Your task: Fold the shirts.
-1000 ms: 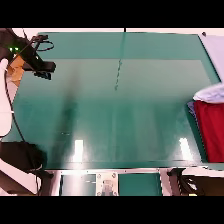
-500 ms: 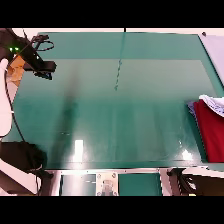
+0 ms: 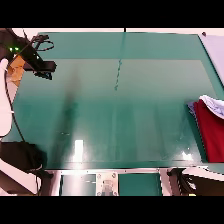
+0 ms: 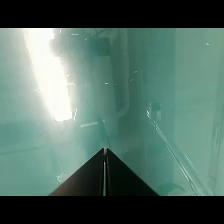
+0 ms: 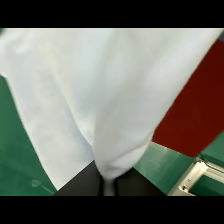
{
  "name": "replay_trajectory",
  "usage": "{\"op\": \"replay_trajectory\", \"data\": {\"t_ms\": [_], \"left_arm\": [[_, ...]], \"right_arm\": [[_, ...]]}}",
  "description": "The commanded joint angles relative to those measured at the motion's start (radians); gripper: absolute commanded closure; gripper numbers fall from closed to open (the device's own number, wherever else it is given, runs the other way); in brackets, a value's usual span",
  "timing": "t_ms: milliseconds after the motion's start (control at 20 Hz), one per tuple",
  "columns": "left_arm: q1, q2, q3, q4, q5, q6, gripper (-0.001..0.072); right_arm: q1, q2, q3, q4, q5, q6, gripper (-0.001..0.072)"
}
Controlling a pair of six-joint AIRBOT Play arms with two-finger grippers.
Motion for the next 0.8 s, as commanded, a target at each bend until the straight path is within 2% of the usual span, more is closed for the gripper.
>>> {"op": "replay_trajectory", "data": {"t_ms": [0, 200, 250, 300, 350, 400, 550, 600, 650, 700, 750], "left_arm": [[0.000, 0.000, 0.000, 0.000, 0.000, 0.000, 0.0677], [0.000, 0.000, 0.000, -0.005, -0.001, -0.008, 0.0677], [0.000, 0.000, 0.000, -0.009, -0.001, -0.008, 0.0677], [0.000, 0.000, 0.000, -0.023, -0.001, -0.008, 0.0677], [0.000, 0.000, 0.000, -0.038, 0.000, -0.008, 0.0677], [0.000, 0.000, 0.000, -0.050, 0.004, -0.007, 0.0677], [0.000, 0.000, 0.000, -0.055, 0.046, 0.002, 0.0677], [0.000, 0.002, 0.000, -0.055, 0.066, 0.002, 0.0677], [0.000, 0.009, 0.000, -0.058, 0.090, 0.001, 0.0677], [0.000, 0.018, 0.000, -0.077, 0.108, 0.001, 0.0677], [0.000, 0.034, 0.000, -0.108, 0.128, 0.001, 0.0677]], "right_arm": [[0.000, 0.011, -0.159, -0.182, -0.002, -0.009, 0.0697], [0.000, 0.010, -0.356, -0.253, -0.146, -0.024, 0.0695], [0.000, 0.007, -0.405, -0.253, -0.162, -0.023, 0.0670], [-0.001, -0.002, -0.440, -0.255, -0.162, -0.023, 0.0429], [-0.001, -0.013, -0.467, -0.268, -0.152, -0.023, 0.0121], [-0.001, -0.024, -0.476, -0.278, -0.132, -0.024, 0.0097], [0.014, -0.052, -0.383, -0.222, -0.070, -0.023, 0.0104], [0.039, -0.055, -0.322, -0.167, -0.057, -0.023, 0.0164], [0.074, -0.055, -0.261, -0.115, -0.058, -0.024, 0.0471], [0.120, -0.055, -0.198, -0.074, -0.065, -0.027, 0.0685], [0.179, -0.055, -0.134, -0.046, -0.086, -0.029, 0.0695]]}}
